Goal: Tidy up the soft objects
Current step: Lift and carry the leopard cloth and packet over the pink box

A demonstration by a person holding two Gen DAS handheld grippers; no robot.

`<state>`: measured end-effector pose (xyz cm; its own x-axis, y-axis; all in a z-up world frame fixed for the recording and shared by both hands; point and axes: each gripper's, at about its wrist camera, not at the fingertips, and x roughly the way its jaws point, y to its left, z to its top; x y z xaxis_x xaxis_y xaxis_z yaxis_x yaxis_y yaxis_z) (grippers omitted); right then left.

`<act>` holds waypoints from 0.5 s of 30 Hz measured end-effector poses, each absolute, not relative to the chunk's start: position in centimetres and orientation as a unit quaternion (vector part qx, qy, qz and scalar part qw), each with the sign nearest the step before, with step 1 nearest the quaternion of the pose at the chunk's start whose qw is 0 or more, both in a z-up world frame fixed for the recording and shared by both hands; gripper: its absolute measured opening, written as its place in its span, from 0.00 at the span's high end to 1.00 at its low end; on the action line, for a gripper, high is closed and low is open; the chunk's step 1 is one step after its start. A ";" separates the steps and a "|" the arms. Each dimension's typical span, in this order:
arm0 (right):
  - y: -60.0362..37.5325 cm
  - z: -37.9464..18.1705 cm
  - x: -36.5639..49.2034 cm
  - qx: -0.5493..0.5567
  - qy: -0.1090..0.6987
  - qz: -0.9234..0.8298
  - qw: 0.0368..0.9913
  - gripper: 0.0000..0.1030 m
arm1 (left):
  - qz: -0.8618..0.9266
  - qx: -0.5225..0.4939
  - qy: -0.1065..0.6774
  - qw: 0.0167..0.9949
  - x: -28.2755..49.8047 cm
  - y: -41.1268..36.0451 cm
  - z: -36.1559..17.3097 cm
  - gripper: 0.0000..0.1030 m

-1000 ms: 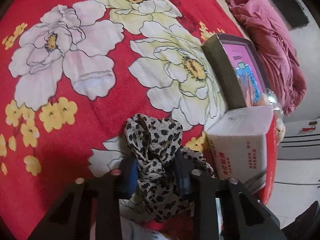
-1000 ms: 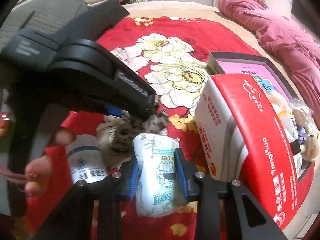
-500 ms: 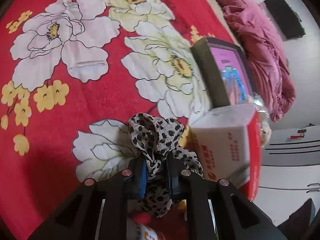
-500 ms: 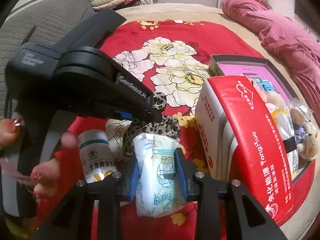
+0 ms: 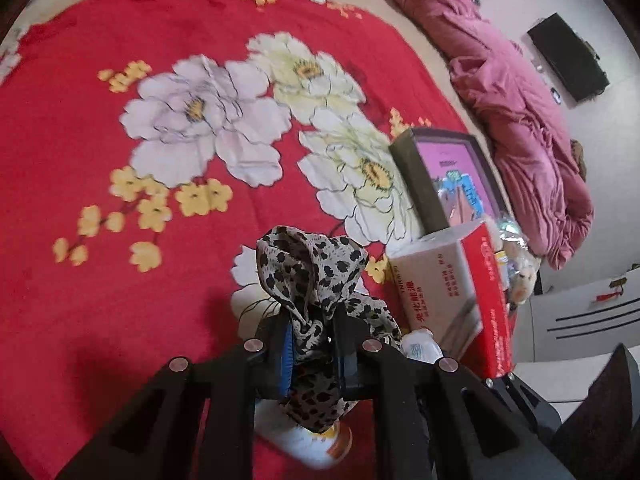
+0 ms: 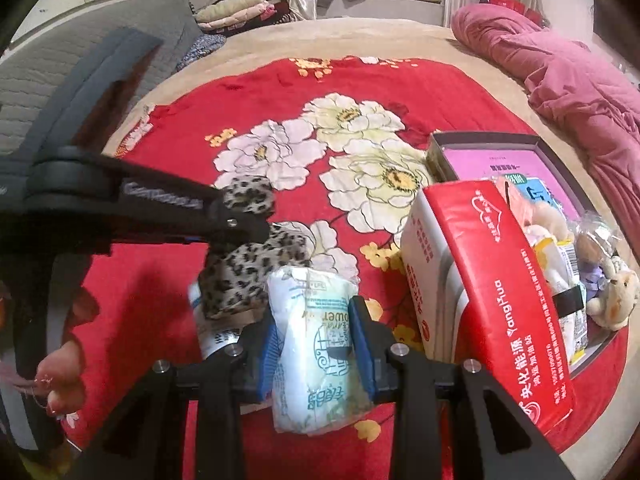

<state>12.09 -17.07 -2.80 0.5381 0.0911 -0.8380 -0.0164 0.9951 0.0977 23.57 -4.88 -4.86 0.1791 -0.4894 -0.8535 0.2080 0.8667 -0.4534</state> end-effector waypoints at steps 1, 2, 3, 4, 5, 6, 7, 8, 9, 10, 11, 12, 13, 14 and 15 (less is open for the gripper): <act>-17.0 -2.6 12.0 0.040 0.480 0.033 0.876 0.67 | -0.227 -0.117 0.594 0.763 23.4 -4.6 -4.4 0.85; -16.9 -2.3 12.0 0.041 0.479 0.038 0.876 0.67 | -0.223 -0.113 0.589 0.769 23.1 -4.2 -3.8 0.85; -16.8 -2.1 11.8 0.042 0.478 0.040 0.876 0.67 | -0.215 -0.107 0.581 0.777 22.7 -3.9 -3.1 0.85; -16.7 -1.7 11.7 0.043 0.475 0.043 0.878 0.67 | -0.210 -0.105 0.577 0.782 22.4 -3.7 -2.6 0.85; -16.6 -1.3 11.5 0.042 0.471 0.045 0.880 0.67 | -0.204 -0.103 0.573 0.787 22.1 -3.3 -2.1 0.85; -16.6 -0.9 11.4 0.044 0.468 0.047 0.882 0.67 | -0.196 -0.103 0.570 0.792 21.7 -2.9 -1.5 0.85; -16.7 -0.4 11.2 0.046 0.464 0.049 0.883 0.67 | -0.193 -0.104 0.568 0.794 21.4 -2.6 -1.0 0.85; -16.8 0.0 11.1 0.049 0.459 0.051 0.886 0.67 | -0.190 -0.104 0.563 0.797 21.0 -2.4 -0.4 0.85; -17.0 0.6 11.0 0.053 0.453 0.054 0.888 0.67 | -0.192 -0.105 0.559 0.800 20.6 -2.4 0.2 0.85; -17.2 1.1 10.8 0.055 0.448 0.053 0.891 0.67 | -0.194 -0.104 0.556 0.802 20.4 -2.4 0.6 0.85; -17.4 1.6 10.7 0.060 0.444 0.054 0.893 0.67 | -0.192 -0.097 0.551 0.806 20.0 -2.5 1.2 0.85; -17.6 1.9 10.7 0.064 0.442 0.055 0.893 0.67 | -0.188 -0.089 0.547 0.811 19.6 -2.7 1.8 0.85; -17.9 2.4 10.7 0.068 0.439 0.057 0.894 0.67 | -0.185 -0.084 0.544 0.814 19.2 -2.9 2.3 0.85; -18.1 2.8 10.7 0.068 0.437 0.056 0.895 0.67 | -0.182 -0.081 0.542 0.817 18.9 -3.0 2.7 0.85; -18.3 3.1 10.7 0.069 0.435 0.057 0.896 0.67 | -0.179 -0.076 0.537 0.821 18.5 -3.2 3.2 0.85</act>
